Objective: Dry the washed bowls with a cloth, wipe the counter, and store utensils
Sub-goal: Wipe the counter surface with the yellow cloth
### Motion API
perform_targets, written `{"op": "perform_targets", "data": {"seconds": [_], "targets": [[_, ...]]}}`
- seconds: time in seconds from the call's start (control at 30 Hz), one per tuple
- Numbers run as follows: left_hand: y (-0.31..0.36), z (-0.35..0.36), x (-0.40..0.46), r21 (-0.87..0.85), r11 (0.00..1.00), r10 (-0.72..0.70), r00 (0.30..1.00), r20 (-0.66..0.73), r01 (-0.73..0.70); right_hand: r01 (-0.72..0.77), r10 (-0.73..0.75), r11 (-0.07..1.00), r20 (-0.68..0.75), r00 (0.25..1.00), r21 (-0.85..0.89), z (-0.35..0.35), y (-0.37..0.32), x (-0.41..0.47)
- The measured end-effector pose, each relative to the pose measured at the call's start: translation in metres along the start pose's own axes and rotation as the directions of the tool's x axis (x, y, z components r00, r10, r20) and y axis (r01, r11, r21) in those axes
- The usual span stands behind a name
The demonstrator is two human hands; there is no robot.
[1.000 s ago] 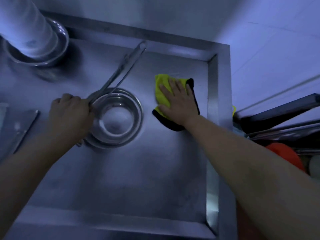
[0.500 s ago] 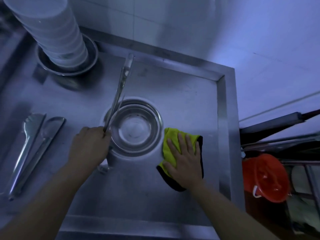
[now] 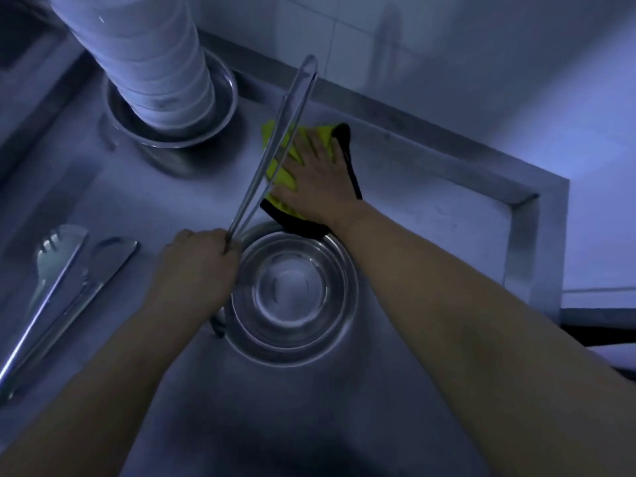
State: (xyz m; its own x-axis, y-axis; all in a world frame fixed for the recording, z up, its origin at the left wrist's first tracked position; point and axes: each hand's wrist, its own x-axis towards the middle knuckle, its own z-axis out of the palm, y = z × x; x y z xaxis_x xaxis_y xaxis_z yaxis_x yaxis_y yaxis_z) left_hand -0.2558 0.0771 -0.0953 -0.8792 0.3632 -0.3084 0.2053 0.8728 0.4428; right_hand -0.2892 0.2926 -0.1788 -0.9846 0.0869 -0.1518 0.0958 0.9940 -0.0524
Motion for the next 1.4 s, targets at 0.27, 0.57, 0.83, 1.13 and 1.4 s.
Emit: {"op": "perform_targets", "data": {"seconds": [0.27,0.57,0.83,1.13,1.4], "targets": [[0.047,0.019,0.012,-0.02,0.999,-0.049,0.999,-0.014,0.049,0.064,-0.063,0.998,-0.04,0.997,0.024,0.003,0.04,-0.001],[0.101,0.042,-0.003,0.022,0.996,0.088,0.996,0.034,-0.088,-0.311,0.314,0.949,-0.073,0.947,0.047,0.011,0.165,-0.138],[0.11,0.048,-0.021,0.038,0.982,0.183,0.982,0.056,-0.185,-0.563,0.565,0.825,-0.046,0.824,0.058,0.016,0.135,-0.217],[0.112,0.048,-0.05,0.061,0.975,0.201,0.968,0.147,-0.212,-0.448,0.454,0.889,-0.061,0.889,0.098,0.036,0.028,-0.319],[0.124,0.06,-0.045,0.117,0.976,0.163,0.975,0.15,-0.181,-0.48,0.479,0.877,-0.024,0.877,-0.021,0.016,0.129,-0.245]]}}
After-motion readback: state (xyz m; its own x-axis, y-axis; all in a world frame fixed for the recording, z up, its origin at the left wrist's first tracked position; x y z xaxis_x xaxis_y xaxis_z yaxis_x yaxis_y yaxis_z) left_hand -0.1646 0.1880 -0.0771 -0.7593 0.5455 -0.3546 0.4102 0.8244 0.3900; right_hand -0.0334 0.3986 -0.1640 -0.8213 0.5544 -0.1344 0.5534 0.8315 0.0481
